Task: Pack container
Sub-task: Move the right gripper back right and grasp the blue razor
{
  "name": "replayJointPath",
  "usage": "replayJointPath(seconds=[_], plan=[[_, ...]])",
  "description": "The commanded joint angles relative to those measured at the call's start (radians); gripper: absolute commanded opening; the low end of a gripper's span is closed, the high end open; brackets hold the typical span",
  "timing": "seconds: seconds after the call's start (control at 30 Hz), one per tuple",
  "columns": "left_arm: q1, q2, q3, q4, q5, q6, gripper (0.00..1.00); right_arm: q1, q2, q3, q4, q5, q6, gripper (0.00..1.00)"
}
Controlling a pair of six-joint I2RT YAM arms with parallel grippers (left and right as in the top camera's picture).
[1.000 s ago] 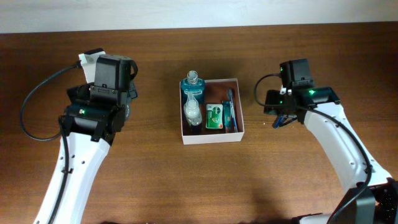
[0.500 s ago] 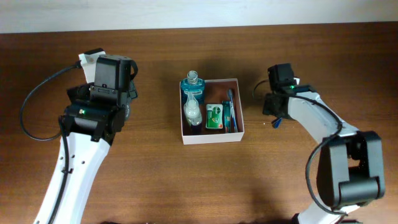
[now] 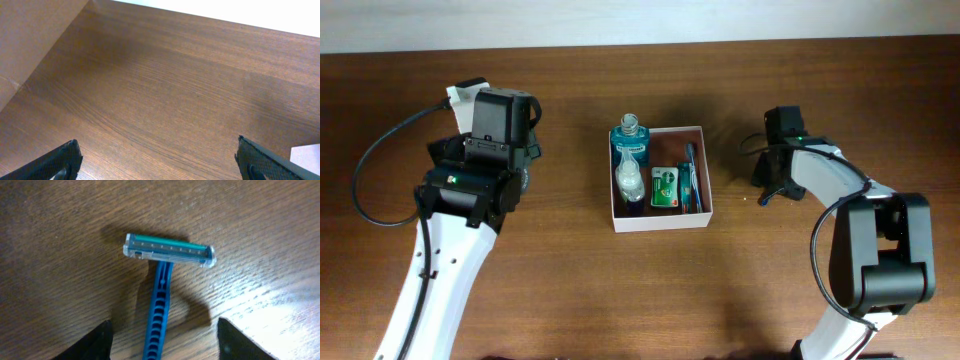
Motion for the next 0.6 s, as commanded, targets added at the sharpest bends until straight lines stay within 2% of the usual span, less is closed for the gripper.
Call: replayJointPath(seconds=[0.0, 0.27, 0.57], plan=[[0.006, 0.002, 0.000, 0.000, -0.014, 0.008, 0.99, -0.010, 0.012, -0.003, -0.005, -0.054, 0.008, 0.45], [0.006, 0.002, 0.000, 0.000, -0.014, 0.008, 0.99, -0.010, 0.012, -0.003, -0.022, -0.054, 0.005, 0.24], [0.006, 0.002, 0.000, 0.000, -0.014, 0.008, 1.00, -0.010, 0.012, -0.003, -0.029, -0.053, 0.005, 0.12]])
